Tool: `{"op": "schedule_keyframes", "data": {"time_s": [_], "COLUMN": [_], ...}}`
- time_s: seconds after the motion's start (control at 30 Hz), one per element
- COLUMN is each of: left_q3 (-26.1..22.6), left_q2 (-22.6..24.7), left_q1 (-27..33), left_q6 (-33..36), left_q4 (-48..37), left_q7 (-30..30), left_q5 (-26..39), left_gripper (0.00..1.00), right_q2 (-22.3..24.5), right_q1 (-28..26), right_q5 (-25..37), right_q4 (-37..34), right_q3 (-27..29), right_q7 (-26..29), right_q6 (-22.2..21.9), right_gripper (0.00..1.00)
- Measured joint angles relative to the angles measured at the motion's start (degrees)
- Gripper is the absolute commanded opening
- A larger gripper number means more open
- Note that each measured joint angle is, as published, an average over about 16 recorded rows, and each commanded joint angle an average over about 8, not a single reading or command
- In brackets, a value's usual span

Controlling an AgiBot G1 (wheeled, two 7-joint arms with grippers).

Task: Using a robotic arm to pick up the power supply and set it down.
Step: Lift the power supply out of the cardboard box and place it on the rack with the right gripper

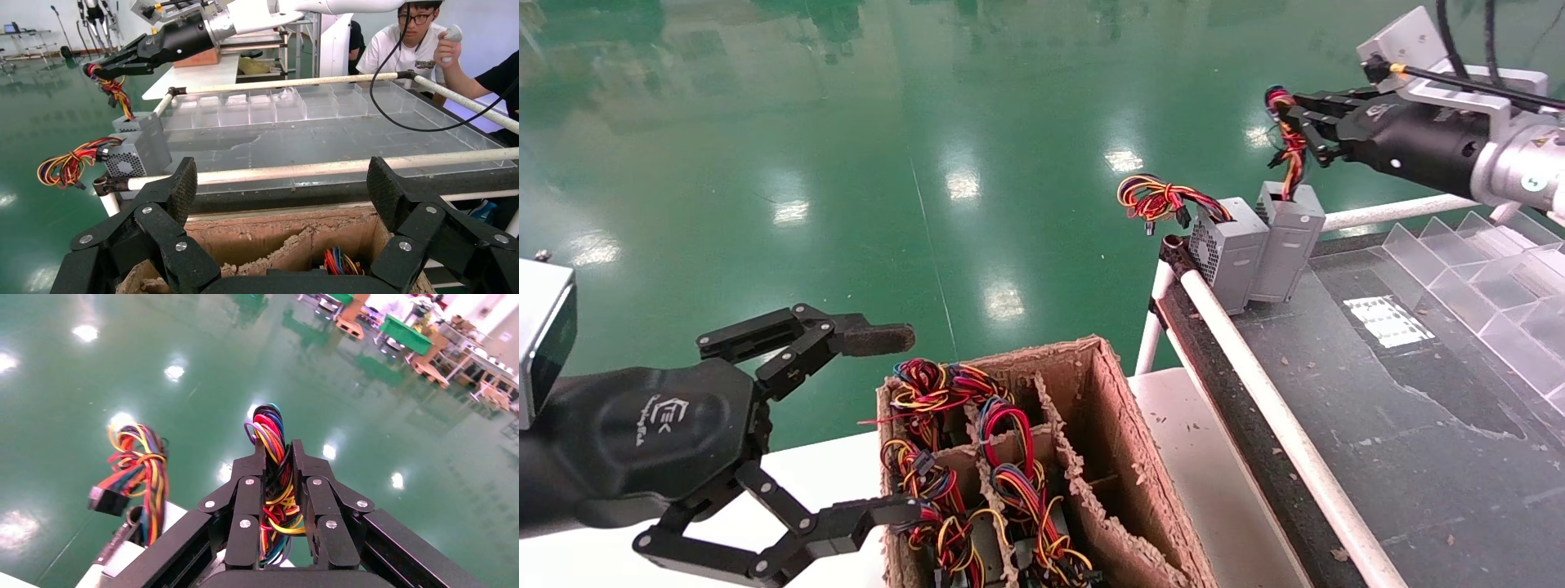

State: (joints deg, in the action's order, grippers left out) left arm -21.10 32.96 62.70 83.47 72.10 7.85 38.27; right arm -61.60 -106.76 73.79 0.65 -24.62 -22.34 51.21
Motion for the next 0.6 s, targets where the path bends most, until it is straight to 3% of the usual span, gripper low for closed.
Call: {"op": "schedule_keyframes", "data": {"time_s": [0.27,0.3,0.53,0.57,0.6], "left_q3": [0.0,0.0,-0.01,-0.01,-0.01], "left_q2": [0.0,0.0,0.0,0.0,0.0], "left_q1": [0.0,0.0,0.0,0.0,0.0], "left_q6": [0.0,0.0,0.0,0.0,0.0], "left_q4": [0.0,0.0,0.0,0.0,0.0], "left_q7": [0.0,0.0,0.0,0.0,0.0], "left_q5": [0.0,0.0,0.0,0.0,0.0], "left_gripper": [1.0,1.0,1.0,1.0,1.0], "right_q2": [-1.0,-1.06,-1.34,-1.35,-1.35], "right_q1": [0.18,0.22,0.54,0.58,0.62], "right_q5": [0.32,0.35,0.52,0.55,0.58], "right_q4": [0.01,-0.03,-0.36,-0.41,-0.45], "right_q3": [-0.23,-0.26,-0.39,-0.41,-0.42], "right_q7": [-0.32,-0.33,-0.22,-0.19,-0.16], "right_q6": [1.72,1.96,3.34,3.52,3.7], "right_gripper": [0.0,0.04,0.91,1.0,1.0]}}
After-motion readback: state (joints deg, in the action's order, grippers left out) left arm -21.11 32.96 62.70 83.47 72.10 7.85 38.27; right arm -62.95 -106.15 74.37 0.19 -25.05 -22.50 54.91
